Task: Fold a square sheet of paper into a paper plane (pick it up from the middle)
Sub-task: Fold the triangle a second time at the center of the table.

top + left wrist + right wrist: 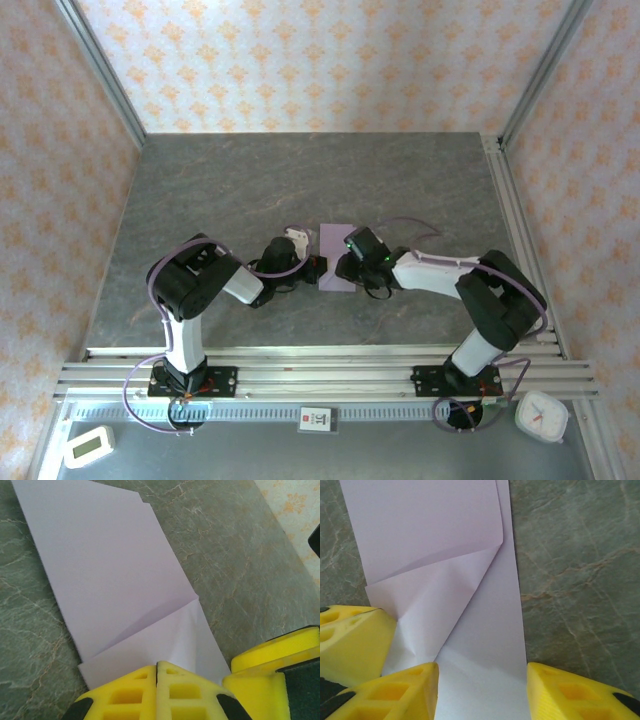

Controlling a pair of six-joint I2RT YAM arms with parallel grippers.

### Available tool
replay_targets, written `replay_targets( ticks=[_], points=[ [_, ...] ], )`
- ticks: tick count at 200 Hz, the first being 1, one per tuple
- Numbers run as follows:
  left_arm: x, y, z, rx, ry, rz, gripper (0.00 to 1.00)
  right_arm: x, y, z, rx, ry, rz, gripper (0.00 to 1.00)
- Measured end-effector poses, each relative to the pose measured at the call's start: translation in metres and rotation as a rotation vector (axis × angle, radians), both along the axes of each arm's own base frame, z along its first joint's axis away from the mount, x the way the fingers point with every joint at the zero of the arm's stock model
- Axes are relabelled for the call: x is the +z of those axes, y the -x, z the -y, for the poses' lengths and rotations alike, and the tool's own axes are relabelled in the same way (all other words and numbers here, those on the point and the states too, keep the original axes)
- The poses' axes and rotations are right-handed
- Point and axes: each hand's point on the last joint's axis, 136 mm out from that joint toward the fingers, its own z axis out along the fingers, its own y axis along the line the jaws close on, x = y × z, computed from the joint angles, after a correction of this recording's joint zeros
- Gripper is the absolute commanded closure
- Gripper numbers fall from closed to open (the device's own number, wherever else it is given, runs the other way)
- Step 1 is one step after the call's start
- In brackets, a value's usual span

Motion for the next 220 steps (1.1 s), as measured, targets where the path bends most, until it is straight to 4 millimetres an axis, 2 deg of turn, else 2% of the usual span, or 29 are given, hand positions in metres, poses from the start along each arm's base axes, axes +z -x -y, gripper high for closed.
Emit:
replay_targets(
  ticks=[29, 71, 95, 125, 152, 173, 220],
  points=[
    [0.000, 0.000, 0.000, 0.000, 0.001, 0.002, 1.00, 0.010, -0.005, -0.025, 0.044, -0.083, 0.037, 0.51],
    [0.001, -0.003, -0.001, 0.008, 0.009, 0.005, 1.00, 0.013, -0.008, -0.028, 0.044, -0.109, 0.053, 0.51],
    [0.001, -0.003, -0.001, 0.010, 0.011, 0.005, 1.00, 0.013, -0.009, -0.026, 0.037, -0.104, 0.058, 0.52],
    [0.002, -0.002, -0.001, 0.010, 0.011, -0.006, 1.00, 0.015, -0.003, -0.012, 0.012, -0.110, 0.072, 0.64],
    [0.005, 0.005, -0.002, 0.001, 0.011, -0.048, 1.00, 0.017, -0.001, 0.007, -0.028, -0.116, 0.082, 0.61],
    [0.019, 0.005, 0.000, -0.008, 0.022, -0.049, 1.00, 0.019, 0.000, 0.020, -0.061, -0.121, 0.091, 0.59],
    [0.078, -0.003, 0.019, -0.044, 0.083, 0.035, 1.00, 0.026, 0.005, 0.037, -0.109, -0.150, 0.112, 0.59]
  ],
)
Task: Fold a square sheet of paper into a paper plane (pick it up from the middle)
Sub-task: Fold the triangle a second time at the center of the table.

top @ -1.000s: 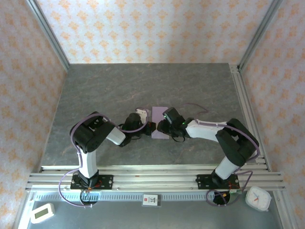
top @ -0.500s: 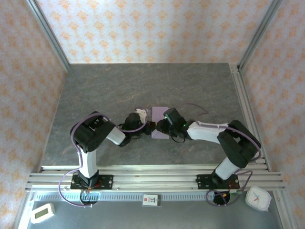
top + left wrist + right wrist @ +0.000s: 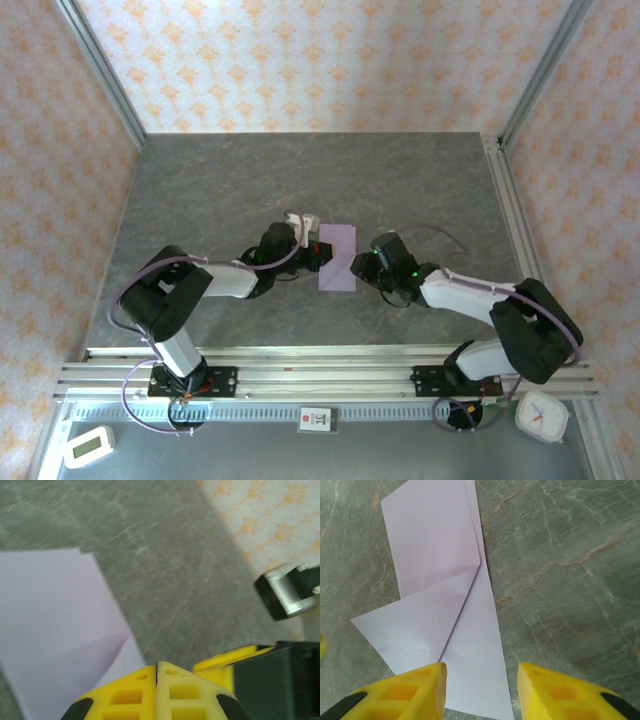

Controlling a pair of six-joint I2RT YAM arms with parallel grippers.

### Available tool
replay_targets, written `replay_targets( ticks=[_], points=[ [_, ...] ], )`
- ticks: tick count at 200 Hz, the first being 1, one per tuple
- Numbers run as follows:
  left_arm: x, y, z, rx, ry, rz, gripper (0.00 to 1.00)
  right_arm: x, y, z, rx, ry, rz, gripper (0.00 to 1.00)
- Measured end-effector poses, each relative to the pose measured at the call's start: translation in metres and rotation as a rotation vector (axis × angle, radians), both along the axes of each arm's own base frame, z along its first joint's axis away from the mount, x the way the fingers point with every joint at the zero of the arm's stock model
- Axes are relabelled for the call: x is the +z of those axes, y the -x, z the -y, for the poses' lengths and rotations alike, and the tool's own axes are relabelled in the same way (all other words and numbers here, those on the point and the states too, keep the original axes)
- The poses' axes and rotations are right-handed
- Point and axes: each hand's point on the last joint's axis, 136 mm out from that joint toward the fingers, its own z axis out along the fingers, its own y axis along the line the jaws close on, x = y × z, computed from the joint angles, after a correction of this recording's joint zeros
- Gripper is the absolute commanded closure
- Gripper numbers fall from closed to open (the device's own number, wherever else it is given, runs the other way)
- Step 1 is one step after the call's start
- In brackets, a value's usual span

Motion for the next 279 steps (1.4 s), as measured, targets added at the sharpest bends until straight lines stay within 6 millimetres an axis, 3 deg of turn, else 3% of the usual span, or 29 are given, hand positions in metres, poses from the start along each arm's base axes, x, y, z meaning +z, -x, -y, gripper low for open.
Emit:
replay_targets(
  ticks=[27, 55, 102, 131, 279],
  points=[
    [0.009, 0.004, 0.014, -0.035, -0.003, 0.018, 1.00, -0.005, 0.007, 0.004, -0.017, -0.016, -0.014, 0.60],
    [-0.002, 0.007, 0.018, -0.054, -0.027, -0.003, 1.00, -0.011, 0.012, 0.005, -0.020, -0.034, -0.032, 0.60],
    [-0.051, 0.003, 0.014, -0.040, -0.111, -0.081, 1.00, -0.011, 0.014, -0.001, 0.003, -0.062, -0.045, 0.58],
    [-0.080, 0.000, 0.005, -0.019, -0.150, -0.130, 1.00, -0.023, 0.019, -0.004, 0.023, -0.054, -0.087, 0.54],
    [-0.076, -0.003, -0.004, 0.009, -0.058, -0.066, 1.00, -0.029, 0.005, -0.032, 0.068, 0.102, -0.174, 0.57]
  ],
)
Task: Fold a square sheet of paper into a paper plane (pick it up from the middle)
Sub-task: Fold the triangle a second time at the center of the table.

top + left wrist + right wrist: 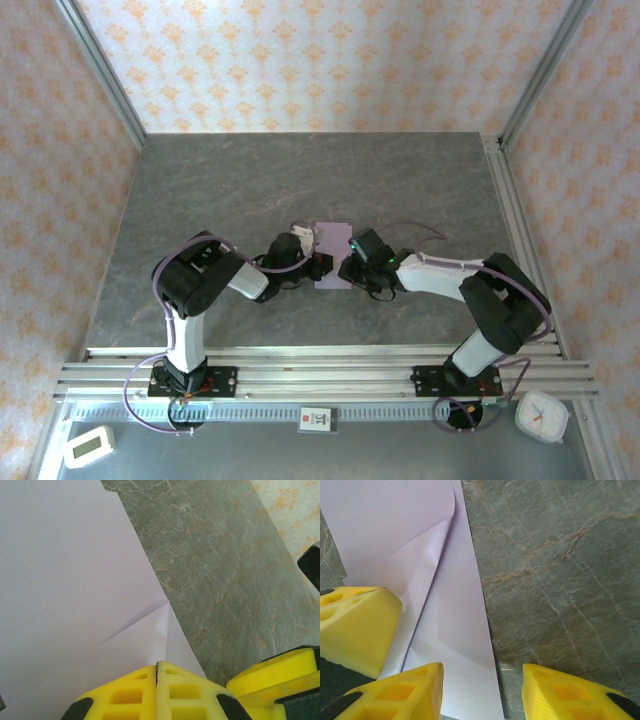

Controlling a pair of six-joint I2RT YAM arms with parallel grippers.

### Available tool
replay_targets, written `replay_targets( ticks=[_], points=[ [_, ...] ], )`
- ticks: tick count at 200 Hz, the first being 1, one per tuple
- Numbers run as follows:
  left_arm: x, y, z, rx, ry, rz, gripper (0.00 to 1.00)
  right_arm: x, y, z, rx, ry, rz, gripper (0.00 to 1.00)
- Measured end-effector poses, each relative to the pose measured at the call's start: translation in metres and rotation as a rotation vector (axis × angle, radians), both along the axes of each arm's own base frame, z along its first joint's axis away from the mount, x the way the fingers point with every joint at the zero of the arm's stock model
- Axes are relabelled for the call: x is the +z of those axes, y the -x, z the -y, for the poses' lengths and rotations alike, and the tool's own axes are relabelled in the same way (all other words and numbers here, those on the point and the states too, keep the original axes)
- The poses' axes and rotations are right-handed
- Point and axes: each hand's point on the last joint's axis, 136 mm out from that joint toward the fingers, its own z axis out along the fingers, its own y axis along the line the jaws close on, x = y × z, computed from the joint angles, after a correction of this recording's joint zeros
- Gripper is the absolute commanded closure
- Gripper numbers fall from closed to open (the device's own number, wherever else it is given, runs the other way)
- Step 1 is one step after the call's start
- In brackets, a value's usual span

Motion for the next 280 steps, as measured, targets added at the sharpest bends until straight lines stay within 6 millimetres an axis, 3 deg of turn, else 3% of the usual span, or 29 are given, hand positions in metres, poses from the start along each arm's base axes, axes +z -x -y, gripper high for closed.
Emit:
replay_targets(
  ticks=[33, 50, 97, 133, 156, 187, 235, 261, 280],
  points=[
    [0.002, -0.001, -0.002, 0.006, 0.019, 0.001, 1.00, 0.002, -0.003, -0.005, 0.001, -0.012, 0.011, 0.58],
    [0.002, -0.001, -0.002, 0.010, 0.022, 0.007, 1.00, 0.008, -0.011, -0.026, 0.014, -0.098, 0.054, 0.60],
    [0.003, -0.008, -0.011, 0.040, 0.031, 0.013, 1.00, 0.009, -0.019, -0.036, -0.014, -0.177, 0.080, 0.61],
    [0.003, -0.008, -0.011, 0.041, 0.032, 0.016, 1.00, 0.013, -0.025, -0.029, -0.030, -0.176, 0.099, 0.58],
    [0.003, -0.008, -0.011, 0.040, 0.031, 0.015, 1.00, 0.032, -0.041, -0.014, -0.063, -0.165, 0.171, 0.55],
    [0.003, -0.007, -0.011, 0.040, 0.032, 0.016, 1.00, 0.041, -0.066, 0.003, -0.092, -0.112, 0.222, 0.55],
    [0.003, -0.007, -0.011, 0.039, 0.034, 0.019, 1.00, 0.021, -0.090, -0.007, -0.049, -0.039, 0.202, 0.57],
    [0.004, -0.007, -0.011, 0.039, 0.036, 0.022, 1.00, 0.004, -0.090, -0.008, -0.037, -0.009, 0.168, 0.57],
    [0.004, -0.006, -0.012, 0.038, 0.038, 0.024, 1.00, 0.004, -0.091, -0.008, -0.035, -0.008, 0.170, 0.56]
  ],
)
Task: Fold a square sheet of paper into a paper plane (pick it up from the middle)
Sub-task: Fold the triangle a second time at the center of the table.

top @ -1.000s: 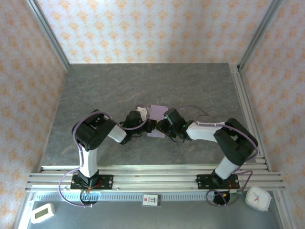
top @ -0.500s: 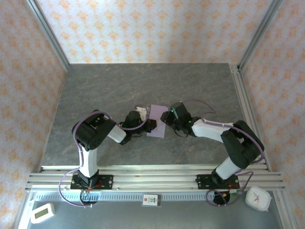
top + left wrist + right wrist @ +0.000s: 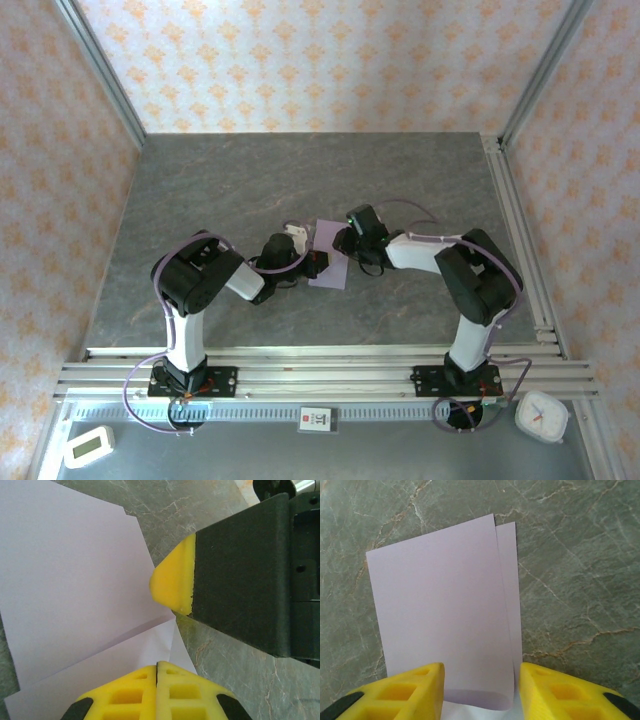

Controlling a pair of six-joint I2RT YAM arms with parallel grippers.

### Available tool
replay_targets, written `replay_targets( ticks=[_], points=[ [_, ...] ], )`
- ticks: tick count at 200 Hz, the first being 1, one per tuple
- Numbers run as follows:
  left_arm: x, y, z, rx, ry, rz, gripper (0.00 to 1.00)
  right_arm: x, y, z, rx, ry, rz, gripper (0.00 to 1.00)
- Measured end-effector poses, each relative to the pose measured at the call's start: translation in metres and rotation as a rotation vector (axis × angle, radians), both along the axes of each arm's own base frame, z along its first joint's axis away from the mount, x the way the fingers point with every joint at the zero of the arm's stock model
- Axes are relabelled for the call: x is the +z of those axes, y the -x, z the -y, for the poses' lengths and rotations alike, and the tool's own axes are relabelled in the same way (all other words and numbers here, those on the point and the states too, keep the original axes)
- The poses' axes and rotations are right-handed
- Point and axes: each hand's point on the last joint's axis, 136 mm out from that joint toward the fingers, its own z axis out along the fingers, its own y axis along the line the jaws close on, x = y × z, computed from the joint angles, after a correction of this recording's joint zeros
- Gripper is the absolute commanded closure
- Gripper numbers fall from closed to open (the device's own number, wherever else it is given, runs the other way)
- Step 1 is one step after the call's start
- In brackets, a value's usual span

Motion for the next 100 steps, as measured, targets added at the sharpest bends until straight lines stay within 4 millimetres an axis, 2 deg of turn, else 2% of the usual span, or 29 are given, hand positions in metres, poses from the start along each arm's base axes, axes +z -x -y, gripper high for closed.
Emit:
replay_targets(
  ticks=[44, 100],
  points=[
    [-0.0001, 0.0002, 0.0001, -0.001, 0.001, 0.000, 1.00, 0.0007, 0.0022, -0.0002, -0.001, 0.008, 0.009, 0.50],
    [0.0002, 0.0002, 0.0004, -0.002, 0.005, 0.004, 1.00, -0.0005, 0.0025, -0.0079, -0.019, 0.026, 0.008, 0.58]
  ],
)
